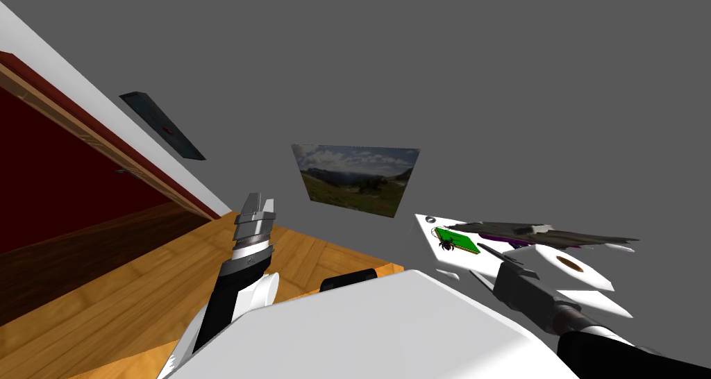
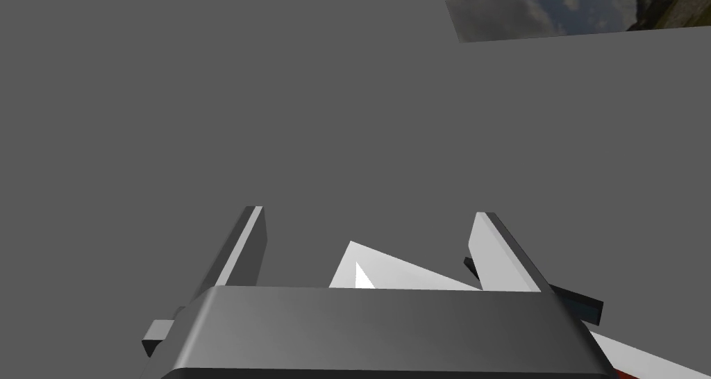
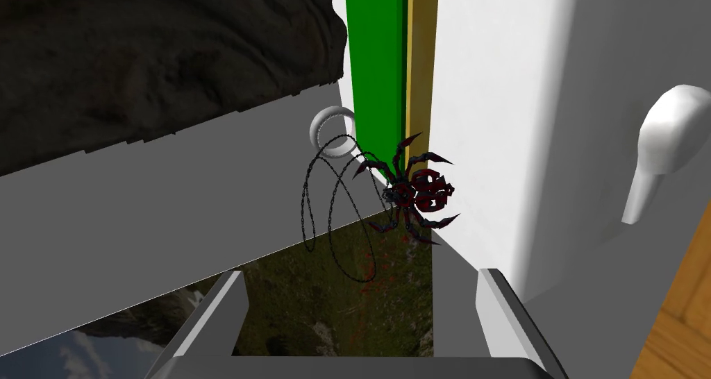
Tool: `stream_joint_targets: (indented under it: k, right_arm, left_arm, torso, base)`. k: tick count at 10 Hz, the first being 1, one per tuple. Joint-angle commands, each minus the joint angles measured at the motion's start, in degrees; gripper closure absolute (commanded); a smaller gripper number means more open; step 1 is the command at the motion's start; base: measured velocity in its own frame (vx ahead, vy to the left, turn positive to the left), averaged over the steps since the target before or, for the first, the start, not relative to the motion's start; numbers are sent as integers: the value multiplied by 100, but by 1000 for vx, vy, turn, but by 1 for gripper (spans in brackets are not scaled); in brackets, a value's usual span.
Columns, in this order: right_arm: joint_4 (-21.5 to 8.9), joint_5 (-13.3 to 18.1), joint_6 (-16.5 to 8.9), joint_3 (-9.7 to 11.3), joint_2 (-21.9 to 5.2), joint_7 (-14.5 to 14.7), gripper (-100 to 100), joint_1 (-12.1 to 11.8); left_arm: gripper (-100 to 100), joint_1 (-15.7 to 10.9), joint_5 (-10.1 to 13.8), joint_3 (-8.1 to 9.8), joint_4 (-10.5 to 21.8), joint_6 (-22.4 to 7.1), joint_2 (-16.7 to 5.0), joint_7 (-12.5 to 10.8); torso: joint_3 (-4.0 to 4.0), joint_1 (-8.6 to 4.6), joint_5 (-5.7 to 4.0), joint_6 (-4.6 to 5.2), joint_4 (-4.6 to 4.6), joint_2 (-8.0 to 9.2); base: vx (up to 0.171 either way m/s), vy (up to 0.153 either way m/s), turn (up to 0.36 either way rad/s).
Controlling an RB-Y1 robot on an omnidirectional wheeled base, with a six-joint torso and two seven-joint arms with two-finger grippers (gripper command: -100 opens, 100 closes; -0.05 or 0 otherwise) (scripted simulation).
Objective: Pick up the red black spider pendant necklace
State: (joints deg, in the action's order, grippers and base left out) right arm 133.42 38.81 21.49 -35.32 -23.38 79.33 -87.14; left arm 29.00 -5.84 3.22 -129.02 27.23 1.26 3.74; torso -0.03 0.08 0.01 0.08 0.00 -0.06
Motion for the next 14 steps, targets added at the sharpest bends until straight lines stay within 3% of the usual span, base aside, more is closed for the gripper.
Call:
stream_joint_targets:
  k: [1, 8, 10, 14]
  right_arm:
    - [16, 5, -15, 6, -10, -12, -100, 1]
    - [16, 5, -15, 6, -10, -12, -100, 1]
    - [102, -56, -32, -59, -25, -98, -100, -306]
    - [198, -138, -56, -137, -41, -213, -100, -686]
  left_arm:
    - [0, 0, 0, 0, 0, 0, 0, 0]
    - [0, 0, 0, 0, 0, 0, 0, 0]
    - [0, 1, 0, 0, 0, 0, 0, 0]
    - [0, 1, 0, 0, 0, 0, 0, 0]
  torso:
    - [0, 0, 0, 0, 0, 0]
    - [-1, -2, 0, 0, 0, -1]
    - [-5, -3, 0, 2, -2, -9]
    - [-23, 4, 1, -1, -10, -39]
  base:
    - [4, -4, -13]
    - [-1, 1, 2]
    - [79, -15, -55]
    - [106, -1, -27]
